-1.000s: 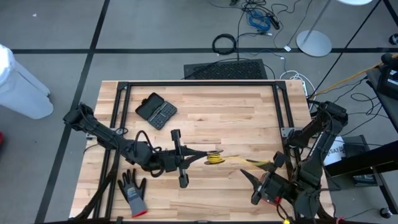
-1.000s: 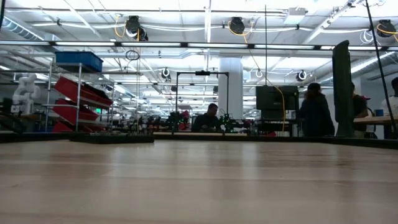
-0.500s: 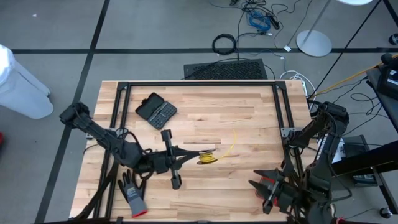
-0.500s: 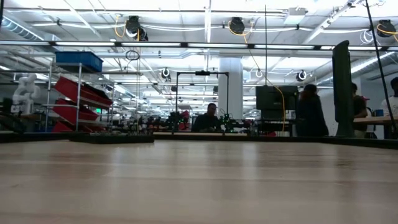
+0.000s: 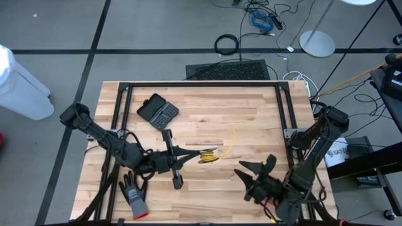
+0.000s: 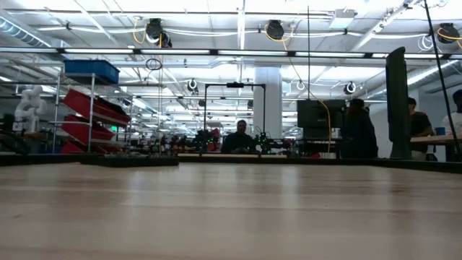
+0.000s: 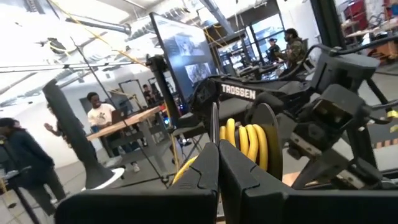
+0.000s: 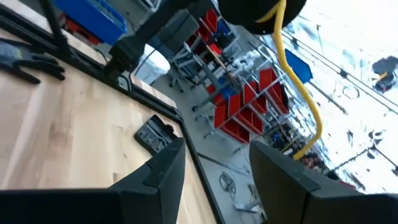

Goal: Coil cords
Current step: Coil the yellow wire onto the spool

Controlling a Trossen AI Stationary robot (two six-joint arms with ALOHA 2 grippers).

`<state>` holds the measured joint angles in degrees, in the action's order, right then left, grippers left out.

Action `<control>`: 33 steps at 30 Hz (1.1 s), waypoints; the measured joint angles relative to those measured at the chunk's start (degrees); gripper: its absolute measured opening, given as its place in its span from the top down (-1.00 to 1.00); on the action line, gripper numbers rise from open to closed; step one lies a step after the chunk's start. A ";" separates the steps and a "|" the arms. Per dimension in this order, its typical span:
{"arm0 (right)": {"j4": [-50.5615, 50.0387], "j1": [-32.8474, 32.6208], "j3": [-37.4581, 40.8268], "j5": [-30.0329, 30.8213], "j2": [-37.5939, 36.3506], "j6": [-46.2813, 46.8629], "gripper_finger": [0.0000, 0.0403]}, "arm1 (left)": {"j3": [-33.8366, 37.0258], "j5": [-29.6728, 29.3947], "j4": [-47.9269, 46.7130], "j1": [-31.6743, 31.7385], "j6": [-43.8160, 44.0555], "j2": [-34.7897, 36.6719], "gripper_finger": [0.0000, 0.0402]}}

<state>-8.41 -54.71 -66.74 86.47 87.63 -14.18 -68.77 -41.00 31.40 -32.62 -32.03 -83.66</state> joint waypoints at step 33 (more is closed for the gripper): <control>-2.68 15.93 -12.81 -49.98 -13.79 6.63 0.27 | 0.04 15.67 -1.70 2.31 14.88 0.17 1.00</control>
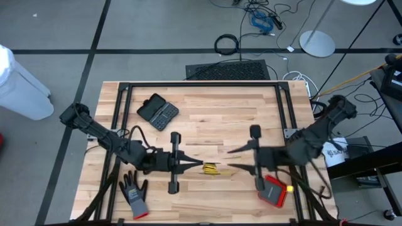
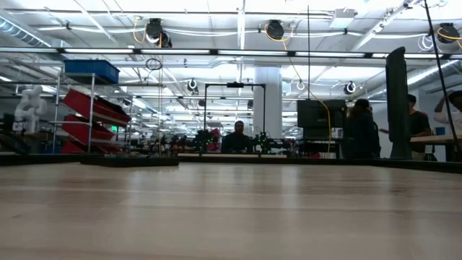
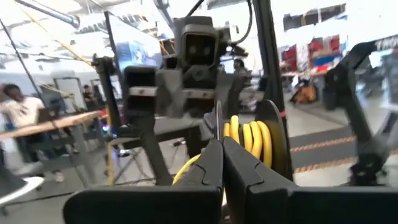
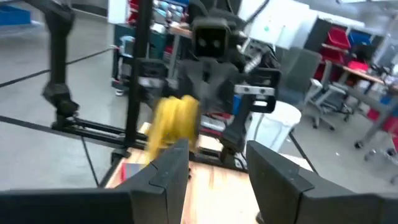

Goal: Coil cords
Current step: Coil the yellow wire onto the spool

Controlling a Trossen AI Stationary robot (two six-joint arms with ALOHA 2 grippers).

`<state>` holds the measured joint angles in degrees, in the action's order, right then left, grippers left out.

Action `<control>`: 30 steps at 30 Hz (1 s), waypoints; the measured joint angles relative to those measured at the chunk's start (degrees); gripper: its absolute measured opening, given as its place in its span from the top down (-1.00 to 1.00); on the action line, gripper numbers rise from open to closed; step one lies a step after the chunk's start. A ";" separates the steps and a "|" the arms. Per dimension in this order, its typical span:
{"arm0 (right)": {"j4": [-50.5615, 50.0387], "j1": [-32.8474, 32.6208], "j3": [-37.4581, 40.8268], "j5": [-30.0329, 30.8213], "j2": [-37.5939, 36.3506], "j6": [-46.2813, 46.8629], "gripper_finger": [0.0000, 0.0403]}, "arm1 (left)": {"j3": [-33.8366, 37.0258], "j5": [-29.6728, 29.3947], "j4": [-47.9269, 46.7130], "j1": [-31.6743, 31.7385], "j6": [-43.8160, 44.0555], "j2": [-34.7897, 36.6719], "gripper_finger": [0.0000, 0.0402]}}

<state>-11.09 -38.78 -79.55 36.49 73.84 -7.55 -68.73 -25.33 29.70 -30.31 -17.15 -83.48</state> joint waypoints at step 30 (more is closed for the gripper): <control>1.33 6.22 0.00 -11.63 3.80 4.03 0.41 | 0.00 0.91 -2.22 1.47 3.30 0.02 1.00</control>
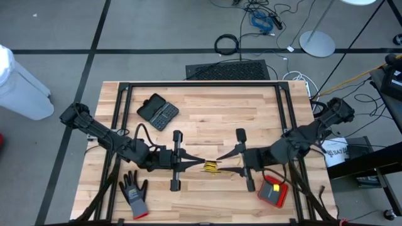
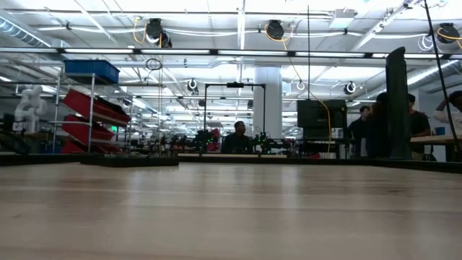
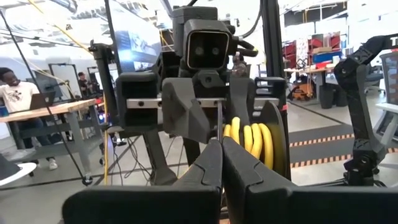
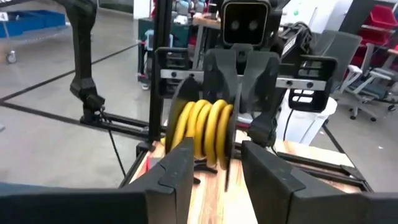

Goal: Coil cords
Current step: Coil the yellow wire onto the spool

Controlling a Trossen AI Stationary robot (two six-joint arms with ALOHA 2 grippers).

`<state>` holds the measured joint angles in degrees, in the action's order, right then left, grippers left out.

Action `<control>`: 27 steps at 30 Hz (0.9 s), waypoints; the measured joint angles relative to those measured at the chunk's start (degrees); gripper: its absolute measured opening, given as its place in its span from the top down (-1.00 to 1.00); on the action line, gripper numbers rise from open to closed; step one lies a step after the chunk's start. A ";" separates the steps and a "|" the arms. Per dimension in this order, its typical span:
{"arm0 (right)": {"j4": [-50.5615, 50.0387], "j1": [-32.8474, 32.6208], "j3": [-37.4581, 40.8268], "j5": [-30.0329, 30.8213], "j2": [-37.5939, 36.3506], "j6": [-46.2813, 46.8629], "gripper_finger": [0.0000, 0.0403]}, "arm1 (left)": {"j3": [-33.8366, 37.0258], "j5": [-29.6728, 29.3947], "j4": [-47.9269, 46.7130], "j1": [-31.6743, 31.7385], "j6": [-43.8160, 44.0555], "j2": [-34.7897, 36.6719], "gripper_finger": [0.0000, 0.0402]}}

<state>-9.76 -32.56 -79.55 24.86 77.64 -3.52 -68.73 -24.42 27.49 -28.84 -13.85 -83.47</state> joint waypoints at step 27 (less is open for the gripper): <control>2.19 1.09 0.00 -2.34 -0.04 -2.93 1.00 | 0.00 0.35 0.07 -0.09 -0.14 0.05 0.99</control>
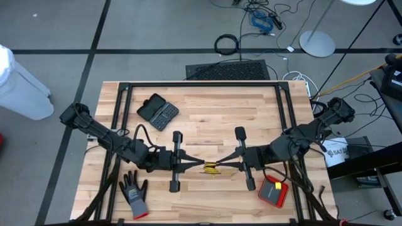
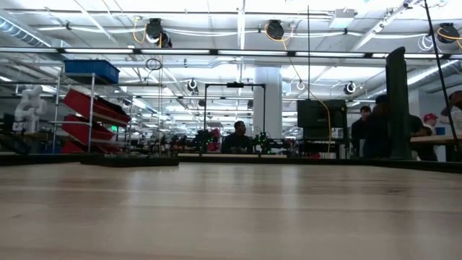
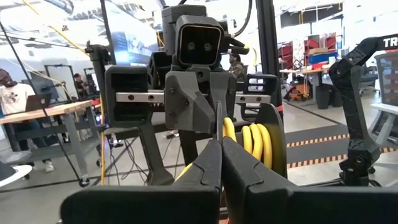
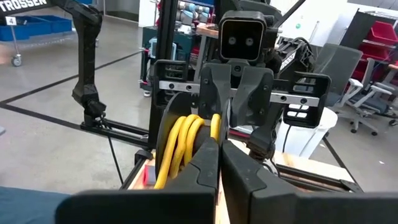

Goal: Coil cords
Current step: Coil the yellow wire onto the spool

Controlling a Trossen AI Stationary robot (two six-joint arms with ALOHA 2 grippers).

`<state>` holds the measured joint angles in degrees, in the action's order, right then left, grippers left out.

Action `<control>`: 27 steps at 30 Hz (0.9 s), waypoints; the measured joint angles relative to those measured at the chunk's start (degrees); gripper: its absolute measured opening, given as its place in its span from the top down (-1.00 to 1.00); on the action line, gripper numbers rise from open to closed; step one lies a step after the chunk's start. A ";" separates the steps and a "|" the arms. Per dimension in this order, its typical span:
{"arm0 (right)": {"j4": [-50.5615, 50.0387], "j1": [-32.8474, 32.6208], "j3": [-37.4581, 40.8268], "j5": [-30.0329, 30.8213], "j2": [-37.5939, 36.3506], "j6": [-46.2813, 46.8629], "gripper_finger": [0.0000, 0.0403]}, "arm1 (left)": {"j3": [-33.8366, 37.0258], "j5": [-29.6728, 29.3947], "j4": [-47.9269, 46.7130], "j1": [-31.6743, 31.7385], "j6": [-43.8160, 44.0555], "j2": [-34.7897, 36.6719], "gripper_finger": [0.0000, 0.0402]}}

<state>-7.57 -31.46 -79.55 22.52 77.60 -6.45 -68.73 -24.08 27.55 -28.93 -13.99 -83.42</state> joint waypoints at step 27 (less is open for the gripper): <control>-0.99 0.00 0.00 -0.17 -0.02 0.37 1.00 | 0.00 -8.76 -11.31 -3.21 0.75 4.53 0.40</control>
<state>-8.57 -31.46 -79.55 22.36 77.58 -6.08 -68.73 -32.84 16.24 -32.14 -13.24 -78.89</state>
